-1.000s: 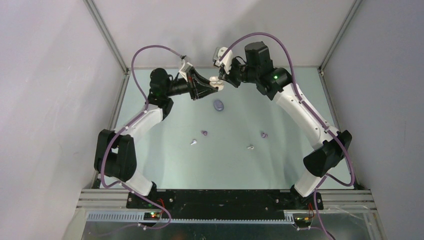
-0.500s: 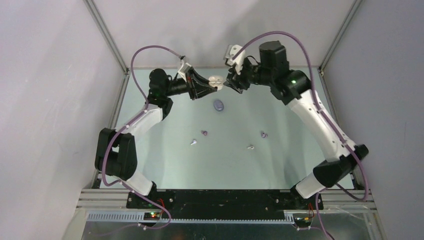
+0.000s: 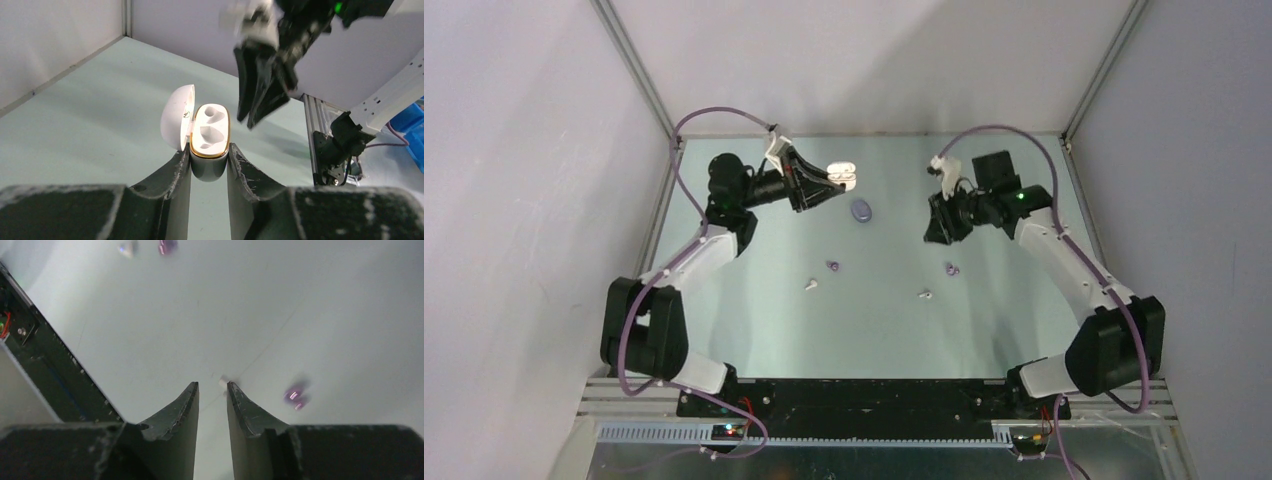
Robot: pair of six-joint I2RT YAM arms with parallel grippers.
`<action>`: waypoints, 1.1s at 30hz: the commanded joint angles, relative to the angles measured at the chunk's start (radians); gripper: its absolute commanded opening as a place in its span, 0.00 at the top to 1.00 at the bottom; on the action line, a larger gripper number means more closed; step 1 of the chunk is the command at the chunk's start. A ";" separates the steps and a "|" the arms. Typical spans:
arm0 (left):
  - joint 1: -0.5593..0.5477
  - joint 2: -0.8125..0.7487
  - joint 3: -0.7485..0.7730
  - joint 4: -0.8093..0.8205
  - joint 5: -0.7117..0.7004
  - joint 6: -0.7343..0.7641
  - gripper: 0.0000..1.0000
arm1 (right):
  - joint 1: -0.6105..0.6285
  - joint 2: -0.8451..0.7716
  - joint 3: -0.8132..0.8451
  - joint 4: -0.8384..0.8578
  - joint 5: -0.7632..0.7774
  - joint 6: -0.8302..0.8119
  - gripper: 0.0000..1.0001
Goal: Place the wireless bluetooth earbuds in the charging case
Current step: Adjust the right earbud at the center of the board.
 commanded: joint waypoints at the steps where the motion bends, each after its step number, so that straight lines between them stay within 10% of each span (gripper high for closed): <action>1: 0.015 -0.096 -0.038 0.000 -0.067 -0.029 1.00 | -0.005 -0.006 -0.138 -0.035 0.043 0.185 0.69; 14: 0.037 -0.195 -0.131 -0.048 -0.103 -0.031 1.00 | -0.013 -0.052 -0.435 0.027 -0.056 -0.657 0.62; 27: 0.040 -0.290 -0.136 -0.262 -0.222 0.095 1.00 | 0.103 -0.041 -0.460 0.210 0.302 0.019 0.60; 33: 0.039 -0.302 -0.145 -0.285 -0.261 0.107 1.00 | 0.123 -0.041 -0.497 0.135 0.332 -0.019 0.63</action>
